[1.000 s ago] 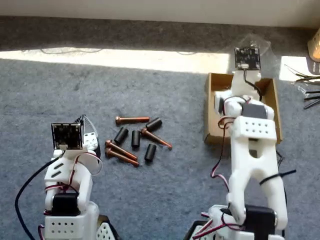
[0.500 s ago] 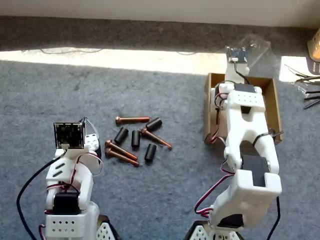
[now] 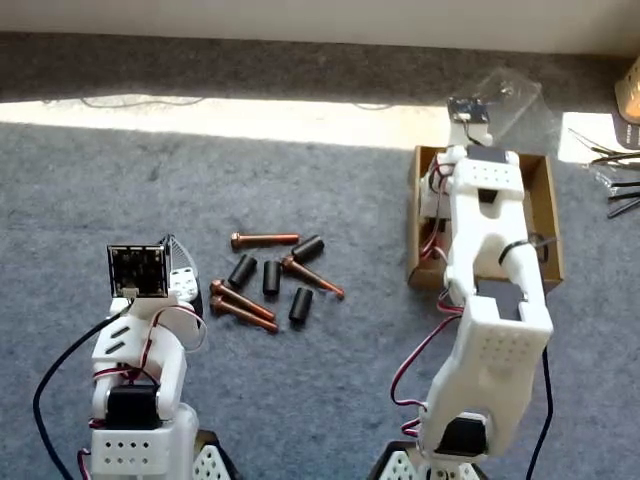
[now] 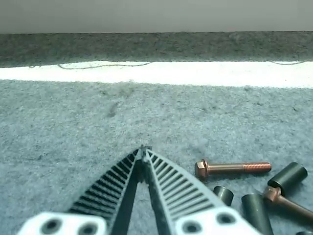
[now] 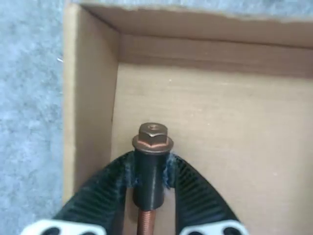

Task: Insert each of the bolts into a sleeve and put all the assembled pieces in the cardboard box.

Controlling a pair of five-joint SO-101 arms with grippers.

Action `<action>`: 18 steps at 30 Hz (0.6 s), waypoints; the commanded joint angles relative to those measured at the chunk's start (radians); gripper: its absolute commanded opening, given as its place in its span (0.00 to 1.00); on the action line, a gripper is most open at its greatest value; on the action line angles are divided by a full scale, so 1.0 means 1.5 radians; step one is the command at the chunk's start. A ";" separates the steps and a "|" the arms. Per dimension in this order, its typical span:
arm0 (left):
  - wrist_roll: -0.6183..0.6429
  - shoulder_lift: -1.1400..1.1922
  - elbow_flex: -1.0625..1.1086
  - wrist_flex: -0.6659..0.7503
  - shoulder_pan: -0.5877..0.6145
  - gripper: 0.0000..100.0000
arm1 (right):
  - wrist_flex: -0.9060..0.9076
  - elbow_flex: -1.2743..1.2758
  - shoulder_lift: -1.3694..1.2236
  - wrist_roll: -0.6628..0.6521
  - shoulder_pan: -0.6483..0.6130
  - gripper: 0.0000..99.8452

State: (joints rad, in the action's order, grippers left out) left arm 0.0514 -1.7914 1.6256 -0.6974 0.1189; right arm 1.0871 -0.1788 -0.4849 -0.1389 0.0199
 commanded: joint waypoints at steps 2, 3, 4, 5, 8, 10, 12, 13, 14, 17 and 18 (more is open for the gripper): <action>-0.006 -0.001 -0.004 -0.002 0.011 0.00 | 0.014 -0.053 0.012 -0.007 -0.001 0.13; -0.006 -0.001 -0.004 -0.002 0.011 0.00 | 0.014 -0.053 0.012 -0.007 -0.001 0.15; -0.006 -0.001 -0.003 -0.002 0.011 0.00 | 0.014 -0.054 0.012 -0.007 -0.001 0.16; -0.006 -0.001 -0.003 -0.002 0.011 0.00 | 0.014 -0.057 0.012 -0.007 0.001 0.16; -0.006 -0.001 -0.003 -0.002 0.011 0.00 | 0.026 -0.079 0.014 -0.007 0.003 0.16; -0.006 -0.001 -0.003 -0.003 0.011 0.00 | 0.059 -0.114 0.014 -0.007 0.003 0.16; -0.006 -0.001 -0.003 -0.003 0.011 0.00 | 0.105 -0.168 0.014 -0.007 0.001 0.16; -0.006 -0.001 -0.003 -0.003 0.011 0.00 | 0.131 -0.201 0.014 -0.007 -0.001 0.16; -0.006 -0.001 -0.003 -0.003 0.011 0.00 | 0.159 -0.235 0.014 -0.007 -0.001 0.16; -0.006 -0.001 -0.003 -0.003 0.015 0.00 | 0.246 -0.341 0.013 -0.007 -0.011 0.16; -0.006 -0.001 -0.003 -0.003 0.024 0.00 | 0.278 -0.373 0.013 -0.007 -0.017 0.16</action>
State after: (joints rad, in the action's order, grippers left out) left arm 0.0514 -1.7914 1.6272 -0.6974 0.1189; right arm 1.3832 -0.5685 -0.4910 -0.1389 0.0184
